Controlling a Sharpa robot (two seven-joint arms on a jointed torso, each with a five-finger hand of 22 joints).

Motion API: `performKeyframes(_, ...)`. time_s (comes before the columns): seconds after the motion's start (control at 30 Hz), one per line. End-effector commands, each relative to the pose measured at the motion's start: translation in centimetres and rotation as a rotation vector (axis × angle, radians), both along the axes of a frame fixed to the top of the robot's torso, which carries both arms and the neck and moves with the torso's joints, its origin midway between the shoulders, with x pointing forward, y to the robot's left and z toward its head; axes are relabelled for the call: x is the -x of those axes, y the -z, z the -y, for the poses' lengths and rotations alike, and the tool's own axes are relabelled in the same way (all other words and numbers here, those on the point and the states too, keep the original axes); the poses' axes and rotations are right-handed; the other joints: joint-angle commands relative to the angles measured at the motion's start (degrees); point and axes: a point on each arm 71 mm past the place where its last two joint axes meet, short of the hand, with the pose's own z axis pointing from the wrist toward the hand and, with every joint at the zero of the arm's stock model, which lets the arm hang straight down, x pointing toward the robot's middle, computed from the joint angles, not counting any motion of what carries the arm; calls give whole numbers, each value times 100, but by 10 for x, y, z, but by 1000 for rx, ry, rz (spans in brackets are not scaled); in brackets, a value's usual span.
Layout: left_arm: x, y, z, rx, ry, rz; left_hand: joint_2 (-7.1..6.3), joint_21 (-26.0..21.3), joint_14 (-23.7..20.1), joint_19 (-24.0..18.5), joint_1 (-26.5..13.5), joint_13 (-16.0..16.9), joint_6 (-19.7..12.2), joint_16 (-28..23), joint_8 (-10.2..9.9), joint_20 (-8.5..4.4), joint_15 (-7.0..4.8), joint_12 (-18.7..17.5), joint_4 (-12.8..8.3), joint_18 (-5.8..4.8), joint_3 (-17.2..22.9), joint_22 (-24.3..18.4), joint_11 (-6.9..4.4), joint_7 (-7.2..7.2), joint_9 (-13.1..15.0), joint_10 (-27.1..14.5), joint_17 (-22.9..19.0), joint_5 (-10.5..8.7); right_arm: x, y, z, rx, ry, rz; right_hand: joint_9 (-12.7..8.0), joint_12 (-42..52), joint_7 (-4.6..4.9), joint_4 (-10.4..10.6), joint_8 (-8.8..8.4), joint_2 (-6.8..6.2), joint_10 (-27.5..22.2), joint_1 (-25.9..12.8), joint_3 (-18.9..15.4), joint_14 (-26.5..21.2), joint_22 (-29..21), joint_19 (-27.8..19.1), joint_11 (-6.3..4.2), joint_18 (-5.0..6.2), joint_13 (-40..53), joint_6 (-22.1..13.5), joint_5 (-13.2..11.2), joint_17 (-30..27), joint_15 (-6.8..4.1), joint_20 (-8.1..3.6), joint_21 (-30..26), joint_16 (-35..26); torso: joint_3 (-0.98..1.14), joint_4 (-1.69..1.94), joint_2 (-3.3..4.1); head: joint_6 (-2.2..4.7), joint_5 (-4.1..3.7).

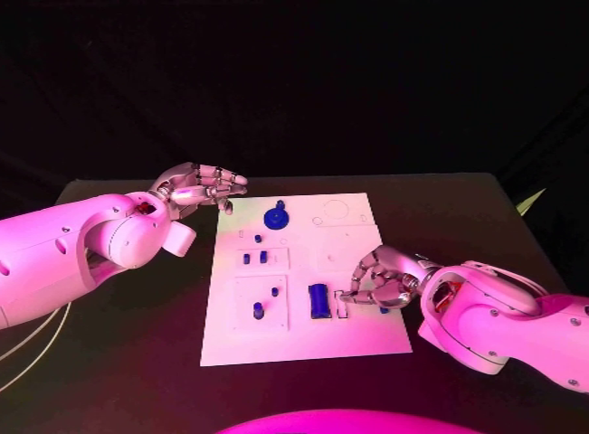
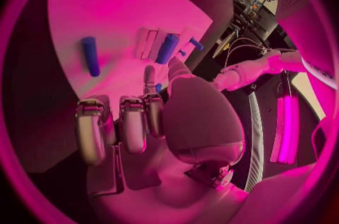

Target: Assemble the parts on the task board

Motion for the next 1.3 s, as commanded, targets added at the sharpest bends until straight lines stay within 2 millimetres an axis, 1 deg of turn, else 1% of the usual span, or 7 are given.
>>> performKeyframes(0.03,1,-1,3,11,14,0,10,-32,-20,31,-21,-6,-33,-5,24,-6,39,21,20,84,-9,-6,-5,-10,9,-36,-6,10,-5,-6,16,-37,39,28,-19,-34,11,-5,-46,-45,202,75,57,497,1506,599,55,-39,1030,-49,18,1057,50,20,26,10,-14,6,-3,21,-54)
performKeyframes(0.1,0,-1,4,12,15,2,10,-39,-20,36,-29,-9,-39,-4,31,-5,42,26,30,83,-12,-11,-2,-8,10,-42,-6,10,-8,-7,30,-8,63,40,-52,-57,44,-5,-112,-64,188,133,96,500,1506,599,82,-39,1019,-107,15,1071,71,39,26,14,-14,-6,-3,26,-59)
performKeyframes(0.17,1,-1,5,14,17,3,10,-39,-20,36,-29,-9,-39,-4,31,-5,42,26,30,83,-12,-11,-2,-8,10,-42,-6,10,-9,-8,40,16,78,53,-108,-158,95,2,-227,-78,138,150,124,501,1506,599,124,-39,963,-203,12,1081,106,66,26,17,-9,0,0,30,-78)
performKeyframes(0.33,1,-1,5,15,18,6,6,-40,-20,36,-32,-9,-41,-4,31,-4,43,27,31,83,-15,-12,-2,-8,10,-43,-6,10,-9,-10,61,85,100,88,-135,-176,110,-9,-275,-90,130,197,152,507,1506,599,140,-39,954,-206,14,1110,123,83,26,28,5,6,4,43,-100)
performKeyframes(0.5,1,-2,6,16,19,6,6,-40,-20,36,-32,-9,-41,-4,31,-4,43,27,31,83,-15,-12,-2,-8,10,-43,-6,10,-7,-7,70,140,102,92,-146,-154,108,-12,-288,-96,143,240,180,510,1506,599,141,-39,968,-161,14,1127,129,93,26,34,-2,-7,3,45,-111)
performKeyframes(0.9,1,-2,5,17,21,6,6,-40,-20,36,-32,-9,-41,-4,31,-4,43,27,31,83,-15,-12,-2,-8,10,-43,-6,10,-1,19,62,165,86,24,-154,-22,87,7,-282,-121,212,234,201,513,1506,599,127,-39,1045,-38,9,1142,121,99,26,39,-1,14,6,19,-97)
performKeyframes(1.3,1,-1,5,17,22,6,5,-47,-20,38,-42,-11,-44,-4,37,-2,45,31,42,82,-19,-17,-1,-9,11,-45,-7,10,2,32,52,163,81,-4,-155,-21,73,13,-276,-115,214,204,210,514,1506,599,117,-39,1046,14,9,1147,114,96,26,41,-1,5,3,-5,-80)
